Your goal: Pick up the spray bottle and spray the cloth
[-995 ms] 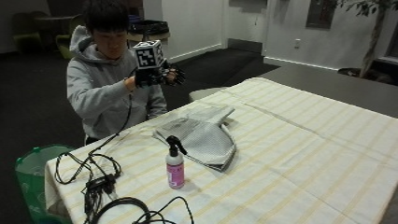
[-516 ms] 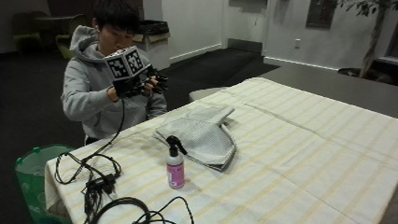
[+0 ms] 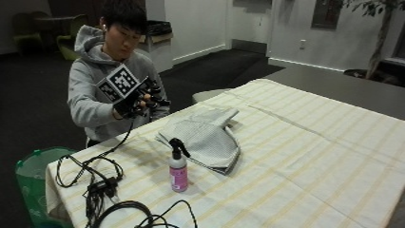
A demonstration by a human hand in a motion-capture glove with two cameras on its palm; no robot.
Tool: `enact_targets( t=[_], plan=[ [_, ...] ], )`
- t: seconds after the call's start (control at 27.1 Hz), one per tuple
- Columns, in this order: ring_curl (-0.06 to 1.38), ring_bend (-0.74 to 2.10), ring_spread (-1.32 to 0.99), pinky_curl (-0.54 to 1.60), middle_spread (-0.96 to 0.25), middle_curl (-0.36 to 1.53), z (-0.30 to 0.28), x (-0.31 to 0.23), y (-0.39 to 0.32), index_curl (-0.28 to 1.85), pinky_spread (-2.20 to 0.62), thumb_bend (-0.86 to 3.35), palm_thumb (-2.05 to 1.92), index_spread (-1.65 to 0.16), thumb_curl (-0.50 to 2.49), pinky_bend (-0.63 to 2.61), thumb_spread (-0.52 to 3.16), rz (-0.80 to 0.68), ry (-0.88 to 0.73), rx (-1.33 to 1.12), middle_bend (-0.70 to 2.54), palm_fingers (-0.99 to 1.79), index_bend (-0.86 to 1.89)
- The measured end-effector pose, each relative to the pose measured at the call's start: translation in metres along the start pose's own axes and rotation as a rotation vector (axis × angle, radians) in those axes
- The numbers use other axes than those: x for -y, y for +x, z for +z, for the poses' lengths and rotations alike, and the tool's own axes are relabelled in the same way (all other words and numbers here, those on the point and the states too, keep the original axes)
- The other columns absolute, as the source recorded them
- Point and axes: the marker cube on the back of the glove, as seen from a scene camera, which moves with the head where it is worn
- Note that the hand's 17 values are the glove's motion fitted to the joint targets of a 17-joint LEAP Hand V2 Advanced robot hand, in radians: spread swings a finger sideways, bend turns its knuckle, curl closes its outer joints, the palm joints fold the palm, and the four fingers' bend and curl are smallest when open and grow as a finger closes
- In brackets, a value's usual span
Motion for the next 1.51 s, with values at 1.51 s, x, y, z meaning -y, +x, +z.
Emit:
enact_targets(
  t=[1.51],
  plan=[
    [0.28,0.46,0.01,0.28,-0.05,0.38,0.159,0.083,0.104,0.27,0.21,-0.02,0.75,-0.24,0.40,0.32,0.97,0.561,0.215,0.726,0.42,0.80,0.42]
  ],
)
